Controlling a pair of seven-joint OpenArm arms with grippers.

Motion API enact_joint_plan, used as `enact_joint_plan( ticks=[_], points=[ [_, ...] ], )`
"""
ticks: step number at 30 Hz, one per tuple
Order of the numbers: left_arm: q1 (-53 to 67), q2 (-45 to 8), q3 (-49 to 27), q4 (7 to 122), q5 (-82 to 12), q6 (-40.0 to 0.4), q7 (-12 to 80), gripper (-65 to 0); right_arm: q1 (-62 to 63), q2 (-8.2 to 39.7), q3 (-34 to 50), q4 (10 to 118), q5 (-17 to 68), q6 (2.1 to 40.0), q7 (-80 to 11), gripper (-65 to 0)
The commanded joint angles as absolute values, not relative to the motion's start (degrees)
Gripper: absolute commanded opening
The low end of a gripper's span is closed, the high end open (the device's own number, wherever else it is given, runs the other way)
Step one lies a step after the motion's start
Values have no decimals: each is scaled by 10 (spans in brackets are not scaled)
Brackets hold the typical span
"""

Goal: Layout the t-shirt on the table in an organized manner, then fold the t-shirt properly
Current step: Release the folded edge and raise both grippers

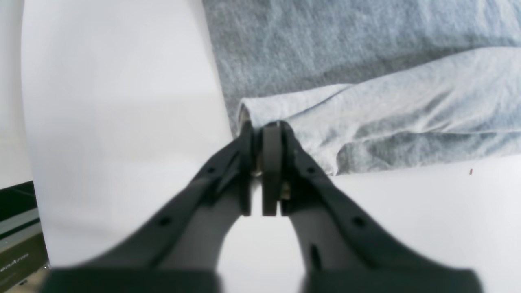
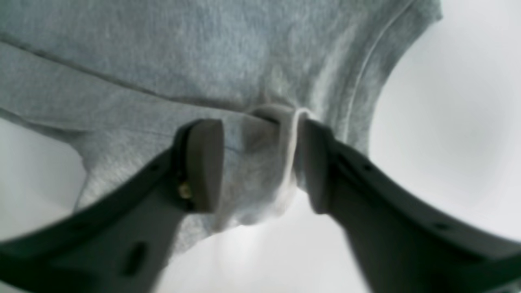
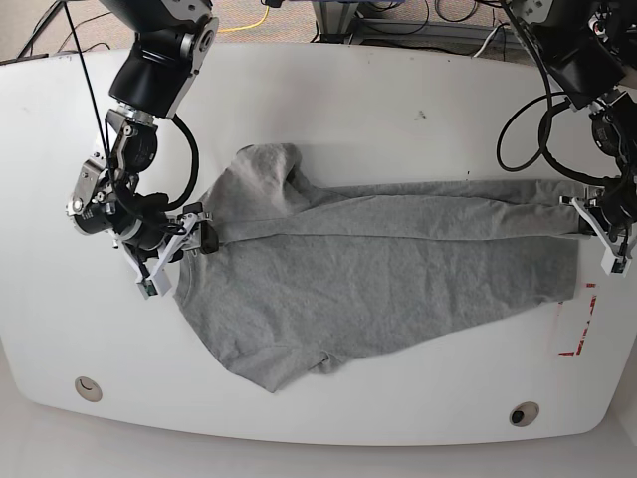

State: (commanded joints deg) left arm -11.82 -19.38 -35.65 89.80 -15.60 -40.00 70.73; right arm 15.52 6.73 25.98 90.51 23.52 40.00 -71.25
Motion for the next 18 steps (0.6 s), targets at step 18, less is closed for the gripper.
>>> enact_joint_plan(
  ticks=[18],
  points=[
    [-83, -237, -368, 973, -160, -400, 711, -233, -21, 33, 262, 1045, 261, 400, -763, -75]
  ],
)
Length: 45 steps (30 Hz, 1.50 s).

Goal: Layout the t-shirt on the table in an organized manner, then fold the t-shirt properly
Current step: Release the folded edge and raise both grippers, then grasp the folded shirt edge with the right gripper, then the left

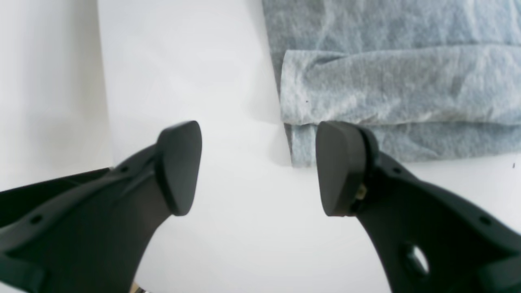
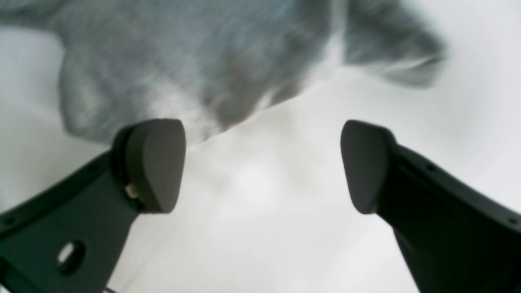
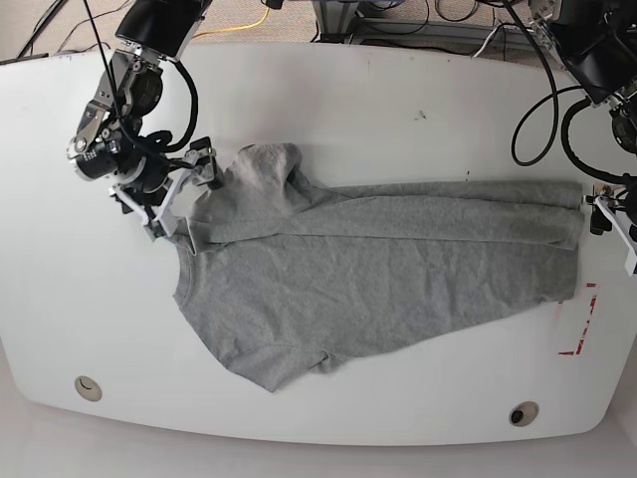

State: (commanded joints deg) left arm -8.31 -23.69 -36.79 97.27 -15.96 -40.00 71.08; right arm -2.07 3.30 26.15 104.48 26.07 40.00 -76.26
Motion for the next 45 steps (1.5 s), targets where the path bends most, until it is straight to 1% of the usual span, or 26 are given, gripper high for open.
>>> enact_joint_plan(
  ticks=[4, 10, 14, 19, 24, 25, 26, 28, 30, 31, 32, 33, 35, 36, 37, 39, 42, 45],
  points=[
    [-73, -238, -371, 990, -160, -400, 711, -235, -37, 25, 258, 1022, 268, 400, -737, -75],
    [-51, -238, -371, 994, -160, -400, 711, -235, -32, 15, 257, 963, 268, 400, -724, -75],
    [-47, -238, -372, 994, -160, -400, 711, -235, -30, 9, 253, 960, 269, 400, -713, -75],
    [-42, -238, -372, 994, -160, -400, 711, -235, -29, 0, 205, 960, 268, 400, -709, -75],
    [-42, -238, -372, 994, -160, -400, 711, -235, -29, -17, 196, 960, 268, 400, -709, -82],
    [-42, -238, -372, 994, -160, -400, 711, -235, -29, -17, 196, 960, 268, 400, -709, -106],
    [-41, -238, -372, 994, -160, -400, 711, -235, -29, -17, 196, 960, 268, 400, -709, -149],
    [-41, -238, -372, 994, -160, -400, 711, -235, -29, -17, 195, 960, 268, 400, -708, -262],
    [-41, -238, -372, 994, -160, -400, 711, -235, -29, -17, 195, 960, 268, 400, -708, -423],
    [-41, -238, -373, 993, -160, -400, 711, -235, -29, -17, 195, 960, 268, 400, -708, -485],
    [-41, -238, -373, 993, -160, -400, 710, -235, -29, -16, 194, 961, 268, 400, -708, -582],
    [-41, -238, -373, 993, -160, -400, 710, -235, -28, -16, 193, 963, 268, 400, -709, -637],
    [-41, -238, -373, 993, -160, -400, 710, -235, -24, -15, 193, 974, 268, 400, -713, -650],
    [-41, -238, -373, 992, -160, -400, 710, -235, -22, -15, 193, 987, 268, 400, -714, -629],
    [-41, -238, -373, 992, -160, -400, 710, -235, -22, -15, 193, 1001, 268, 400, -720, -629],
    [-41, -238, -373, 991, -160, -400, 710, -235, -21, -15, 194, 1033, 268, 400, -745, -650],
    [-41, -238, -373, 991, -159, -400, 710, -235, 0, -18, 195, 1076, 273, 400, -769, -648],
    [-41, -238, -372, 991, -158, -400, 710, -235, 15, -17, 193, 1084, 293, 400, -772, -648]
  ],
)
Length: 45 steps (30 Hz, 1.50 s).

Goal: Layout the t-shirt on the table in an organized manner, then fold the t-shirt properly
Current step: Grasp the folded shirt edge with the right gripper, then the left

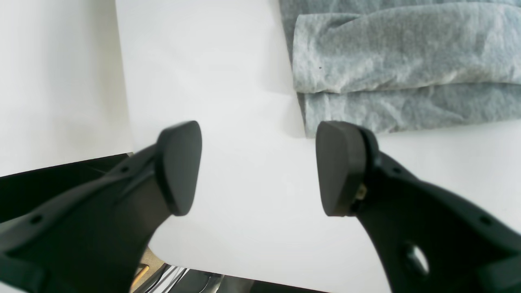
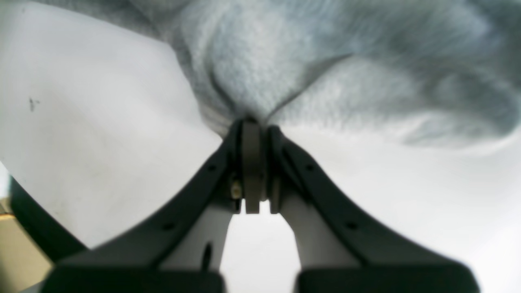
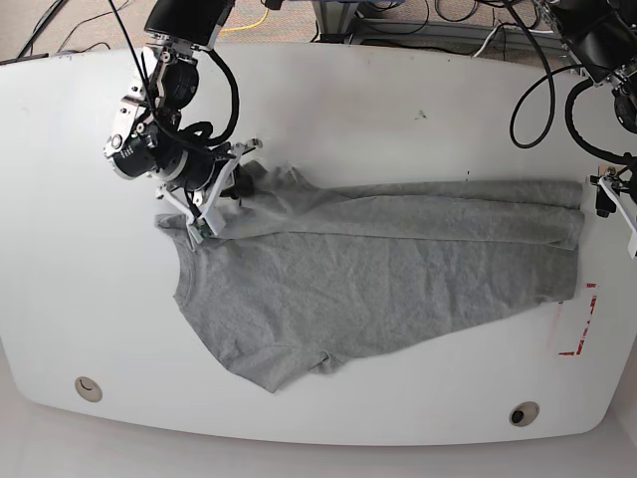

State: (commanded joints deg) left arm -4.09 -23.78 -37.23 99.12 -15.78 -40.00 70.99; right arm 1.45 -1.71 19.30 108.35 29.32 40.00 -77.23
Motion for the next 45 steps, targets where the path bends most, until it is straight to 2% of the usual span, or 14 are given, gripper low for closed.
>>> enact_joint_plan(
  ticks=[7, 13, 24, 25, 28, 31, 33, 34, 36, 40, 45],
  points=[
    [-40, -238, -372, 991, -157, -400, 710, -235, 101, -16, 193, 1046, 313, 400, -772, -648],
    [-33, -238, -372, 992, -156, -400, 710, -235, 167, -14, 195, 966, 313, 400, -765, -645],
    [-17, -238, -372, 995, -157, -400, 710, -236, 244, 30, 168, 804, 313, 400, -681, -633],
    [-17, -238, -372, 998, -157, -400, 710, -236, 253, 39, 155, 790, 313, 400, -675, -607],
    [-16, -238, -372, 1008, -157, -400, 710, -236, 262, 60, 129, 771, 316, 400, -657, -436],
    [-7, -238, -372, 1018, -159, -400, 710, -236, 262, 75, 126, 771, 316, 400, -656, -197],
    [-6, -239, -372, 1026, -160, -400, 710, -236, 256, 91, 125, 784, 317, 400, -657, -78],
    [-6, -239, -372, 1027, -160, -400, 710, -236, 249, 99, 125, 793, 317, 400, -657, -51],
    [-4, -240, -381, 1033, -160, -400, 710, -236, 224, 124, 126, 835, 316, 400, -657, -30],
    [-5, -240, -422, 1035, -160, -400, 708, -236, 180, 171, 125, 885, 313, 400, -657, -49],
    [-6, -240, -451, 1035, -158, -400, 707, -236, 139, 223, 127, 887, 312, 400, -647, -76]
  ],
)
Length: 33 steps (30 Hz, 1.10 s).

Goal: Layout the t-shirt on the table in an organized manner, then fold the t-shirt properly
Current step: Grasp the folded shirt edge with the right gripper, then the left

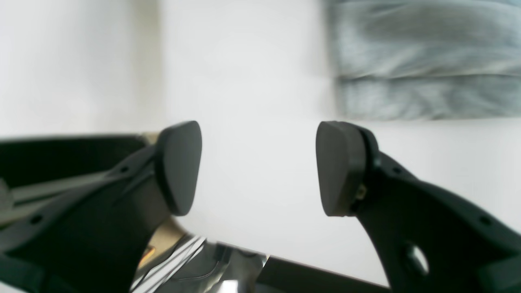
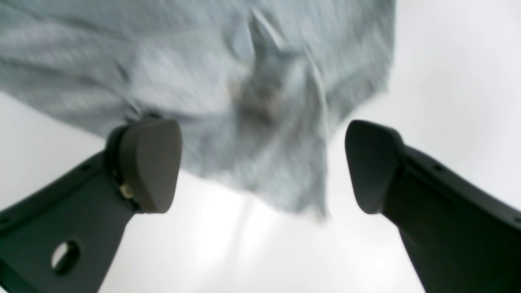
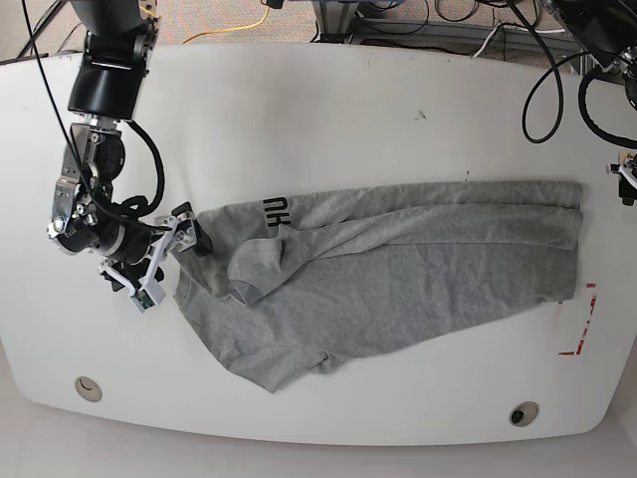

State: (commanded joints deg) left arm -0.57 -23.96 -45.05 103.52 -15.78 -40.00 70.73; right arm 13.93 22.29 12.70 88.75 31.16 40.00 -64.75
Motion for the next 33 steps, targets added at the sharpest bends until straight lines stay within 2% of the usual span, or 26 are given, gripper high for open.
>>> enact_joint_plan(
  ticks=[7, 15, 19, 21, 25, 28, 29, 30, 33],
  points=[
    [-4, -239, -465, 1035, -158, -400, 706, -236, 112, 259, 124, 812, 312, 400, -564, -90],
    [-4, -239, -465, 1035, -158, -400, 706, -236, 123, 255, 122, 710, 312, 400, -487, -90],
    [2, -239, -465, 1035, -158, -400, 706, -236, 131, 255, 91, 678, 312, 400, -450, -101],
    [5, -239, -465, 1036, -159, -400, 706, -236, 131, 254, 83, 666, 313, 400, -431, -140],
    [5, -239, -465, 1035, -159, -400, 706, -233, 131, 243, 76, 647, 313, 400, -408, -268],
    [5, -239, -465, 1033, -159, -400, 706, -229, 131, 240, 75, 645, 313, 400, -404, -396],
    [3, -239, -463, 1032, -159, -400, 706, -229, 130, 240, 75, 645, 313, 400, -404, -472],
    [1, -239, -462, 1030, -159, -400, 706, -228, 128, 240, 75, 645, 313, 400, -404, -520],
    [-2, -238, -459, 1006, -159, -400, 706, -206, 127, 240, 74, 645, 313, 400, -406, -642]
  ],
)
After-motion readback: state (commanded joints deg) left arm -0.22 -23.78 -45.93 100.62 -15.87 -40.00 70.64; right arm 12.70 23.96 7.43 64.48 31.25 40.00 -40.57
